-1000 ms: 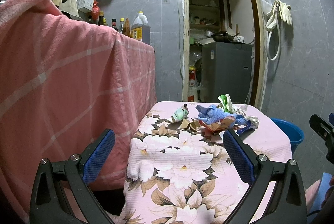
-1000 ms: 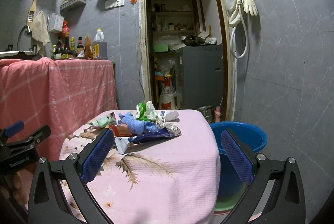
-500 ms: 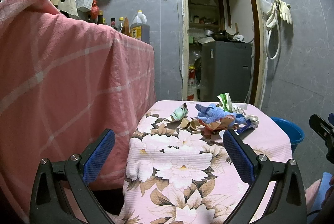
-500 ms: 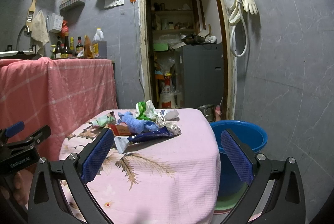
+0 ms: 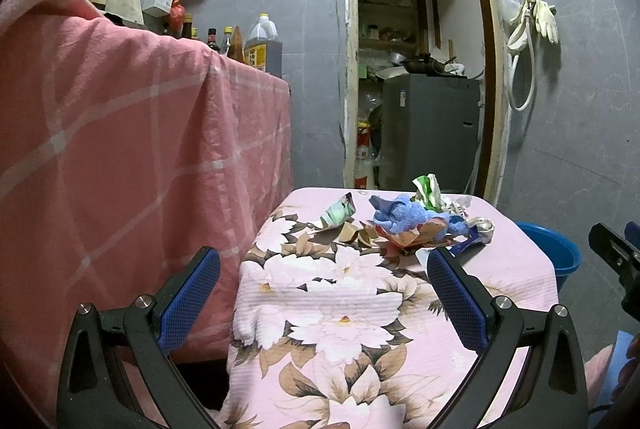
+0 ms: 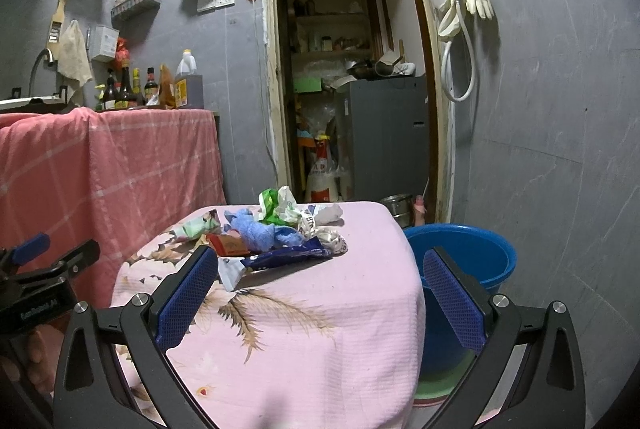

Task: Collect trash

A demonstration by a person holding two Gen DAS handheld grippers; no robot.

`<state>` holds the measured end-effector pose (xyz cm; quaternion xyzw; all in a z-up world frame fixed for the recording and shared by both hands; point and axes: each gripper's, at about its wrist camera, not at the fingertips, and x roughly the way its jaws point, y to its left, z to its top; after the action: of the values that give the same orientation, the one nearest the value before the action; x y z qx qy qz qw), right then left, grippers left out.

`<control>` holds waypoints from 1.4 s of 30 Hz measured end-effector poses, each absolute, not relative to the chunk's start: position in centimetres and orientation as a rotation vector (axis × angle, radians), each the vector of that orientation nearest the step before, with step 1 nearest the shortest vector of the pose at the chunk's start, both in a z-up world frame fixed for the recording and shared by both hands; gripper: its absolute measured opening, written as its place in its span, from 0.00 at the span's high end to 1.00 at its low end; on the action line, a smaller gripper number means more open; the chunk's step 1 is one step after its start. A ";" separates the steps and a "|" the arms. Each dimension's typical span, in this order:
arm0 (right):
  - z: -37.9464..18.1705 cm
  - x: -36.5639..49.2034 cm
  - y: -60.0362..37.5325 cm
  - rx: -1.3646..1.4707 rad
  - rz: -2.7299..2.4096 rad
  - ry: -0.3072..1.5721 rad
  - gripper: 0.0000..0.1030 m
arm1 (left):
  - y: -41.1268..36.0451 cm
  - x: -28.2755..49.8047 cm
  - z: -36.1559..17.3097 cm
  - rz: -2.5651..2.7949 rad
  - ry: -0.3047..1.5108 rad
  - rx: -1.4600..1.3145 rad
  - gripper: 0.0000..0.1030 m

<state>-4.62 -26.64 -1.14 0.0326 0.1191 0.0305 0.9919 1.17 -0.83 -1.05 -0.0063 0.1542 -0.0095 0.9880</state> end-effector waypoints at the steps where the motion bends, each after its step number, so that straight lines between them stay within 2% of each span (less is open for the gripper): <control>1: -1.1 -4.5 -26.6 0.066 0.063 0.241 0.00 | -0.9 1.4 -1.0 -0.024 0.310 -0.011 0.01; 20: 0.2 6.4 -29.3 0.014 0.132 0.344 0.01 | -2.6 10.7 0.4 -0.236 0.486 -0.152 0.03; 22: 0.0 7.8 -29.6 0.007 0.150 0.373 0.09 | -3.1 11.6 0.4 -0.256 0.511 -0.152 0.10; 24: -0.4 9.6 -29.9 0.007 0.166 0.414 0.25 | -3.6 12.8 0.0 -0.273 0.549 -0.147 0.16; 25: -0.5 10.4 -30.0 0.006 0.172 0.432 0.27 | -3.8 13.4 -0.2 -0.288 0.574 -0.151 0.20; 27: -1.0 12.0 -30.0 0.004 0.201 0.478 0.41 | -4.3 14.6 -0.8 -0.319 0.612 -0.167 0.25; 29: -1.4 13.3 -29.9 -0.001 0.221 0.515 0.49 | -4.5 15.4 -1.3 -0.344 0.654 -0.183 0.28; 37: -3.4 17.9 -29.2 -0.035 0.300 0.670 0.50 | -4.8 17.6 -2.0 -0.331 0.741 -0.183 0.32; 42: -4.8 19.9 -28.7 -0.045 0.322 0.764 0.50 | -5.0 18.8 -2.6 -0.319 0.776 -0.187 0.47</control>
<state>19.95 -28.72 -4.84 -0.0217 0.3711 0.1562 0.9151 18.84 -5.03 -2.63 -0.0908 0.3762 -0.1548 0.9090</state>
